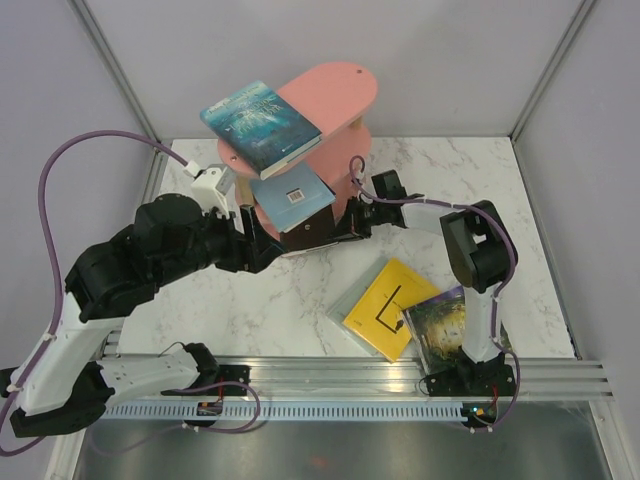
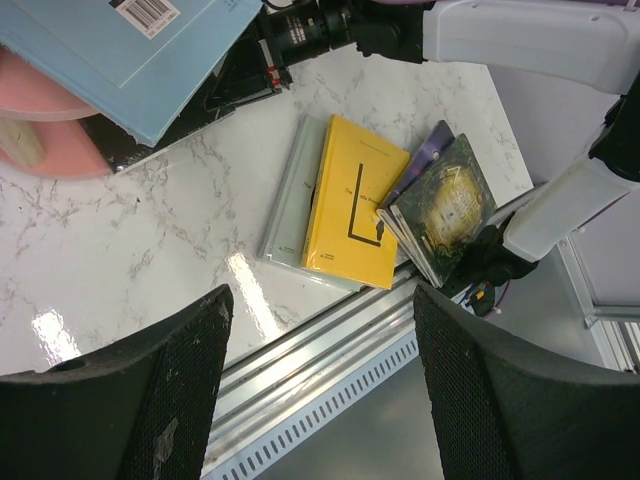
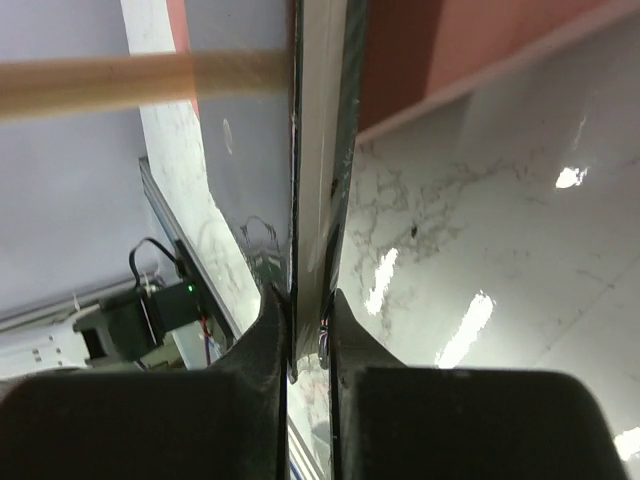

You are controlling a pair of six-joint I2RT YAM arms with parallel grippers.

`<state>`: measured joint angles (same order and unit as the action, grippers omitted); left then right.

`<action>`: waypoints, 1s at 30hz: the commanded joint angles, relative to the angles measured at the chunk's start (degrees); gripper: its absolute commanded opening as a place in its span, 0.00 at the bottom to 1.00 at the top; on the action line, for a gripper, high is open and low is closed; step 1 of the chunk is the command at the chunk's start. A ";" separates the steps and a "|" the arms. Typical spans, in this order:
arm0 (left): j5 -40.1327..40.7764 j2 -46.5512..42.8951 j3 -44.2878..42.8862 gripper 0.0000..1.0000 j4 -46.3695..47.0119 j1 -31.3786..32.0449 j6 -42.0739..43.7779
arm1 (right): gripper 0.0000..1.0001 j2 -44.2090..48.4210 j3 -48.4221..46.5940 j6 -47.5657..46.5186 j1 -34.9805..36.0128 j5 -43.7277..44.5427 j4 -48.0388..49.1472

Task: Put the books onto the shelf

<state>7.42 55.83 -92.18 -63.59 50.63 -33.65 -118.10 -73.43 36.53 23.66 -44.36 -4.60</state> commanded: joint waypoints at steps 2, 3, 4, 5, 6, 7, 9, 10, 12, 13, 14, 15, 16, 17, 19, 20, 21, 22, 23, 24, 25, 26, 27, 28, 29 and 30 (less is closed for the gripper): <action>1.11 -0.38 -0.63 0.75 -0.57 -0.01 -0.28 | 0.00 -3.88 2.59 -16.05 -1.51 5.42 -14.12; 1.02 -0.11 -0.63 0.75 -0.57 -0.01 -0.36 | 0.00 -3.89 2.41 -16.49 -1.51 4.64 -14.21; 0.93 0.15 -0.80 0.75 -0.57 -0.01 -0.19 | 0.00 -4.06 1.80 -16.76 -1.34 4.46 -14.21; 0.67 0.76 -0.98 0.75 -0.57 -0.01 -0.02 | 0.00 -4.06 1.54 -16.76 -1.34 5.24 -14.47; 0.58 1.03 -1.16 0.75 -0.48 -0.01 0.16 | 0.00 -4.15 1.10 -16.76 -1.34 8.21 -14.73; 0.49 1.29 -1.68 0.75 -0.57 -0.01 0.25 | 0.00 -4.24 0.05 -16.67 -1.42 9.98 -15.00; 0.23 2.26 -2.12 0.75 -0.48 -0.09 0.51 | 0.29 -5.11 -1.10 -15.01 -1.60 14.63 -16.58; 0.23 2.61 -2.56 0.75 -0.48 -0.01 0.51 | 0.44 -5.29 -1.36 -14.39 -1.86 15.00 -16.67; 0.14 3.14 -2.83 0.75 -0.39 -0.09 0.69 | 0.66 -5.03 -1.10 -12.64 -2.04 17.10 -16.49; 0.05 3.23 -3.00 0.75 -0.30 -0.01 0.69 | 0.70 -4.77 -0.41 -12.11 -2.13 18.24 -16.32; -0.04 3.32 -2.92 0.75 -0.22 -0.01 0.69 | 0.76 -4.33 0.21 -11.40 -2.30 18.60 -15.45; -0.04 3.23 -2.92 0.75 -0.13 -0.01 0.60 | 0.77 -3.11 1.09 -9.48 -2.48 18.95 -14.92; -0.04 3.14 -2.74 0.75 -0.04 -0.01 0.51 | 0.78 -2.31 3.27 -8.51 -2.91 19.05 -14.21; -0.04 3.23 -2.74 0.75 0.05 -0.01 0.43 | 0.81 -1.44 4.51 -7.19 -3.18 18.87 -12.21; 0.14 2.97 -2.30 0.75 0.22 -0.01 0.43 | 0.82 1.55 9.15 -2.71 -3.71 18.52 -10.00; 0.14 2.79 -2.13 0.75 0.22 -0.01 0.34 | 0.82 2.69 10.92 -1.13 -3.62 17.47 -6.94; 0.23 2.70 -2.13 0.75 0.40 -0.01 0.25 | 0.82 4.88 12.68 0.63 -3.62 17.12 -5.35; 0.31 2.61 -1.95 0.75 0.49 -0.01 0.25 | 0.83 6.03 16.61 5.17 -3.62 16.59 -3.59; 0.31 2.53 -1.86 0.75 0.49 -0.01 0.08 | 0.82 7.17 18.83 7.30 -3.62 15.28 0.95; 0.31 2.44 -1.51 0.75 0.75 -0.01 0.16 | 0.83 9.27 20.85 9.85 -3.71 15.09 3.09; 0.40 2.26 -1.42 0.75 0.75 -0.09 0.16 | 0.83 10.25 24.96 14.31 -3.45 14.57 5.80; 0.40 2.09 -1.25 0.75 0.84 -0.01 -0.01 | 0.84 11.13 27.18 17.05 -3.45 13.87 12.18; 0.40 2.00 -1.07 0.75 1.01 -0.09 -0.10 | 0.84 12.27 29.29 19.60 -3.18 12.38 16.16; 0.23 1.74 -0.55 0.75 1.36 -0.01 -0.19 | 0.85 12.37 33.05 21.98 -2.14 11.76 20.03; -0.03 1.56 -0.28 0.75 1.54 -0.01 -0.28 | 0.85 12.28 34.48 26.18 -1.60 11.49 26.51; -0.12 1.47 0.16 0.75 1.63 -0.09 -0.28 | 0.85 11.94 35.71 27.79 -0.29 11.92 29.10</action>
<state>7.35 58.26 -92.66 -64.05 50.63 -33.63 -103.44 -44.93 53.69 20.25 -34.83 16.84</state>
